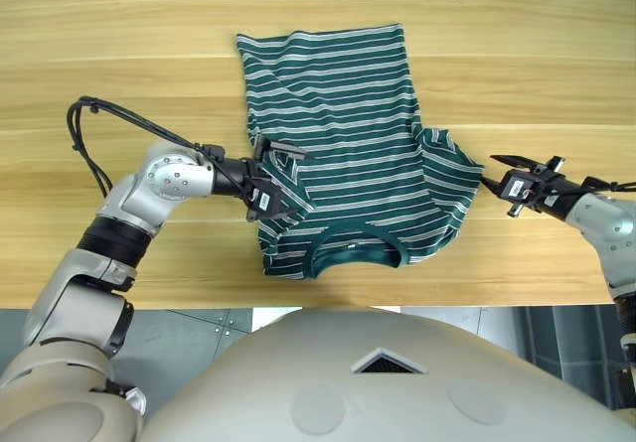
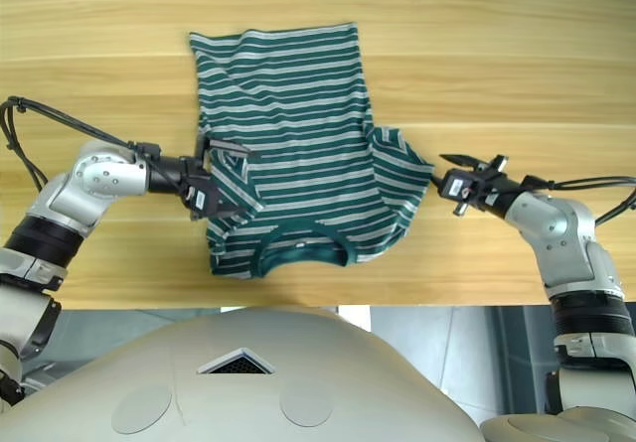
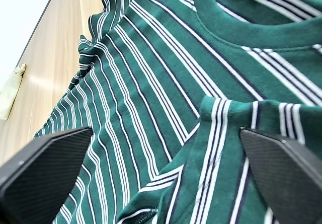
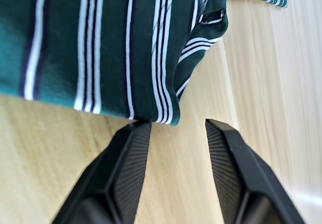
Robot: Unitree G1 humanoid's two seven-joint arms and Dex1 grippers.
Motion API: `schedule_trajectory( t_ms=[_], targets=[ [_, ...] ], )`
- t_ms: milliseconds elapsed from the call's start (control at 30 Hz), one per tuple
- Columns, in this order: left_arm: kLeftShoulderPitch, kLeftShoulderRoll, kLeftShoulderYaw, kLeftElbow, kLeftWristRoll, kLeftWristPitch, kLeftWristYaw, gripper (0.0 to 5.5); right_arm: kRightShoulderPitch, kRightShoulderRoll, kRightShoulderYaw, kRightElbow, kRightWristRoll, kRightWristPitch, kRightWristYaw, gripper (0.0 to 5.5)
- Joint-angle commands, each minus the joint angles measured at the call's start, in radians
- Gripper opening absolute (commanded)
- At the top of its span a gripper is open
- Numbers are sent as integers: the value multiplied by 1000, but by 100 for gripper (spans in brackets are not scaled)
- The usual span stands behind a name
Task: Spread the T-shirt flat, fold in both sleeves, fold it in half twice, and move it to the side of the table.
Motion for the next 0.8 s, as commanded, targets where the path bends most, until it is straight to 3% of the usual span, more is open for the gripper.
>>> schedule_trajectory(
  t_ms=[33,200,567,800],
  targets=[
    [-21,2,10,-1,5,-5,1,540,7,12,39,13,6,-7,22,201],
    [-24,4,9,-4,0,-6,-4,540,5,13,61,2,13,-2,22,201],
    [-28,5,9,0,4,-9,-3,540,-35,14,96,90,8,-7,-1,12],
    [-26,2,7,-1,9,-8,0,540,-33,5,78,91,33,-52,-26,5]
  ],
)
